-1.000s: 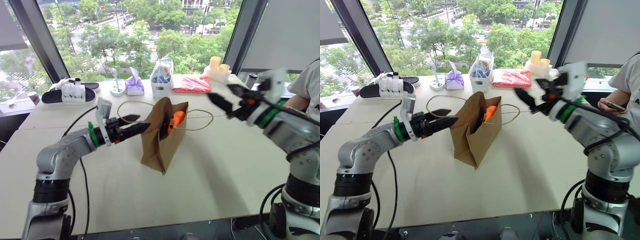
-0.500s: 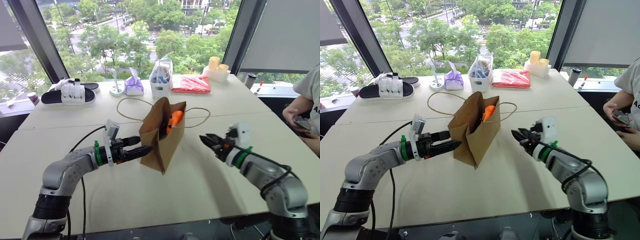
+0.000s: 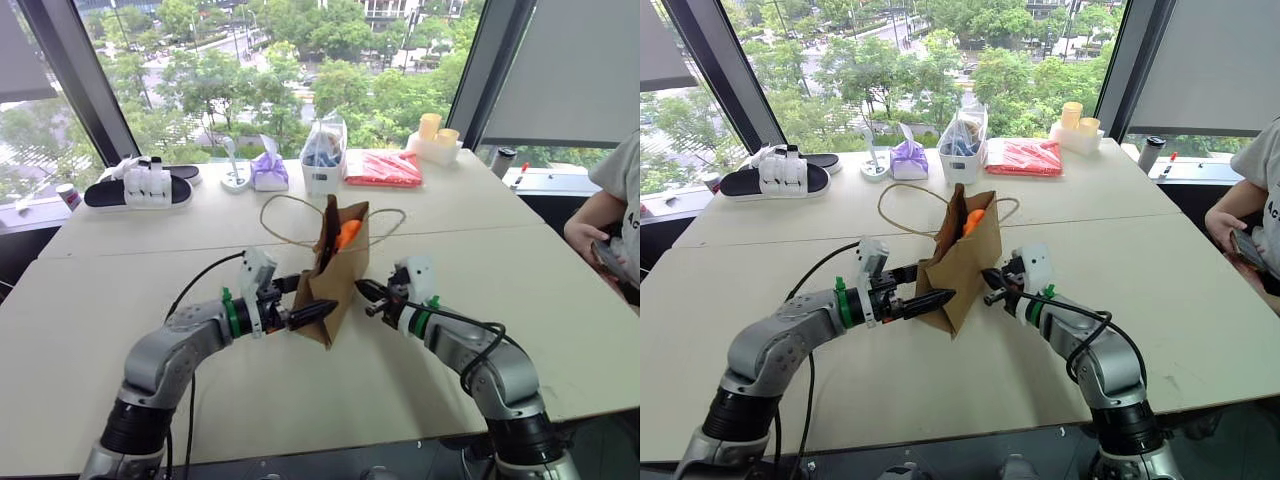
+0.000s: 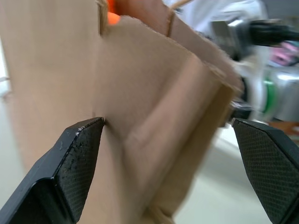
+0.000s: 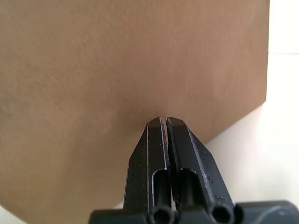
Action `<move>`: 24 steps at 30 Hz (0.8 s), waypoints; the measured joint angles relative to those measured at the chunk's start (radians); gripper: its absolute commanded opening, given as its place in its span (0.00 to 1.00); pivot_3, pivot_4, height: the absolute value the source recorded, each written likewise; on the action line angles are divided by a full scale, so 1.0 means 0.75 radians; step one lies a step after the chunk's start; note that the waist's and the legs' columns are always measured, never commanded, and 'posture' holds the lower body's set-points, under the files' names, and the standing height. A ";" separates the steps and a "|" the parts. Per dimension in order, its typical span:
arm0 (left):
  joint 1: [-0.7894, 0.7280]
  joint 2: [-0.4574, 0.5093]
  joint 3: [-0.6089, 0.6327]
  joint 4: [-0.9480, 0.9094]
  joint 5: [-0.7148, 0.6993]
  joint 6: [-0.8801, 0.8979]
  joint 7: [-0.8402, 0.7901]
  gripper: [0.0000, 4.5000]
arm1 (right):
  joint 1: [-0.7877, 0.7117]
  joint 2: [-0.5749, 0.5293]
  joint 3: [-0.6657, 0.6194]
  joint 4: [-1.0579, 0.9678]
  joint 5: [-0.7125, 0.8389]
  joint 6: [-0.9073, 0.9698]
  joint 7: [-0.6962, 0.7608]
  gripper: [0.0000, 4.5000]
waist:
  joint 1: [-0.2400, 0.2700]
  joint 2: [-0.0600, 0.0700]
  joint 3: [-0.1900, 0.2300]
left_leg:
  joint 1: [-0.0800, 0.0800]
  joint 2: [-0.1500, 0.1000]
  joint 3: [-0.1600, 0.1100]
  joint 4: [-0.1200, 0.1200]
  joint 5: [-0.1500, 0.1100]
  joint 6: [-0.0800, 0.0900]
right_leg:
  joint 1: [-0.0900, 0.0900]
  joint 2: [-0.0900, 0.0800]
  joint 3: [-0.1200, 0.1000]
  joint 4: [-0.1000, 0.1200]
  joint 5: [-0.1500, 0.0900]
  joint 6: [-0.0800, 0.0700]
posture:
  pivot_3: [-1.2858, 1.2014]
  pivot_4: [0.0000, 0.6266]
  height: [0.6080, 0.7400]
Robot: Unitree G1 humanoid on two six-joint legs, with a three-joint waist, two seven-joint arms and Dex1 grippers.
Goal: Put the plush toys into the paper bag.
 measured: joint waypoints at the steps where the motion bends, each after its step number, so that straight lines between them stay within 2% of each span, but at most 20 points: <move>1: 0.000 -0.011 -0.009 0.001 0.019 -0.007 0.020 1.00 | -0.004 0.003 0.000 0.000 -0.002 0.000 0.000 0.02 | 0.000 0.000 0.000 | 0.000 0.000 0.000 0.000 0.000 0.000 | 0.000 0.000 0.000 0.000 0.000 0.000 | 0.52 0.24 1.00; 3: 0.000 -0.039 -0.019 0.005 0.048 -0.017 0.056 1.00 | -0.008 0.004 0.000 0.000 -0.010 0.000 0.000 0.02 | 0.000 0.000 0.000 | 0.000 0.000 0.000 0.000 0.000 0.000 | 0.000 0.000 0.000 0.000 0.000 0.000 | 0.52 0.24 1.00; 5: -0.001 -0.075 -0.026 0.016 0.080 -0.035 0.105 0.88 | -0.007 0.006 -0.001 -0.001 -0.013 0.000 -0.004 0.00 | 0.000 0.000 0.000 | 0.000 0.000 0.000 0.000 0.000 0.000 | 0.000 0.000 0.000 0.000 0.000 0.000 | 0.52 0.24 1.00; 7: -0.002 -0.096 -0.025 0.030 0.098 -0.042 0.141 0.71 | -0.006 0.006 -0.005 -0.006 -0.013 0.002 -0.009 0.00 | 0.000 0.000 0.000 | 0.000 0.000 0.000 0.000 0.000 0.000 | 0.000 0.000 0.000 0.000 0.000 0.000 | 0.52 0.24 1.00; 10: -0.002 -0.104 -0.024 0.048 0.121 -0.052 0.170 0.35 | 0.027 0.000 -0.031 -0.049 -0.008 0.018 -0.019 0.00 | 0.001 0.000 0.000 | 0.000 0.000 0.000 0.000 0.000 0.000 | 0.000 0.000 0.000 0.000 0.000 0.000 | 0.52 0.24 1.00; 12: -0.003 -0.119 -0.017 0.062 0.122 -0.055 0.180 0.14 | 0.065 -0.020 -0.058 -0.086 0.002 0.037 -0.019 0.00 | 0.004 0.000 0.000 | 0.000 0.000 0.000 0.000 0.000 0.000 | 0.000 0.000 0.000 0.000 0.000 0.000 | 0.52 0.24 1.00; 17: -0.070 -0.141 -0.006 0.146 0.109 -0.062 0.128 0.14 | 0.138 -0.105 -0.181 -0.243 0.082 0.139 -0.008 0.00 | 0.004 0.000 0.000 | 0.000 -0.001 0.000 0.001 0.000 0.000 | 0.001 0.000 0.000 0.000 0.000 0.000 | 0.52 0.24 1.00; 20: -0.267 -0.100 0.025 0.378 0.031 -0.069 -0.112 0.14 | 0.256 -0.257 -0.411 -0.444 0.242 0.259 0.046 0.00 | 0.026 0.000 0.000 | -0.003 -0.001 -0.002 0.003 0.000 0.000 | 0.001 0.000 -0.003 -0.001 0.000 0.000 | 0.52 0.24 1.00; 24: -0.485 -0.067 0.006 0.673 0.006 -0.128 -0.463 0.14 | 0.379 -0.356 -0.690 -0.602 0.454 0.375 0.066 0.00 | 0.020 0.001 0.000 | -0.001 -0.001 -0.001 0.002 0.000 0.001 | 0.003 0.000 -0.003 -0.001 0.000 0.000 | 0.52 0.24 1.00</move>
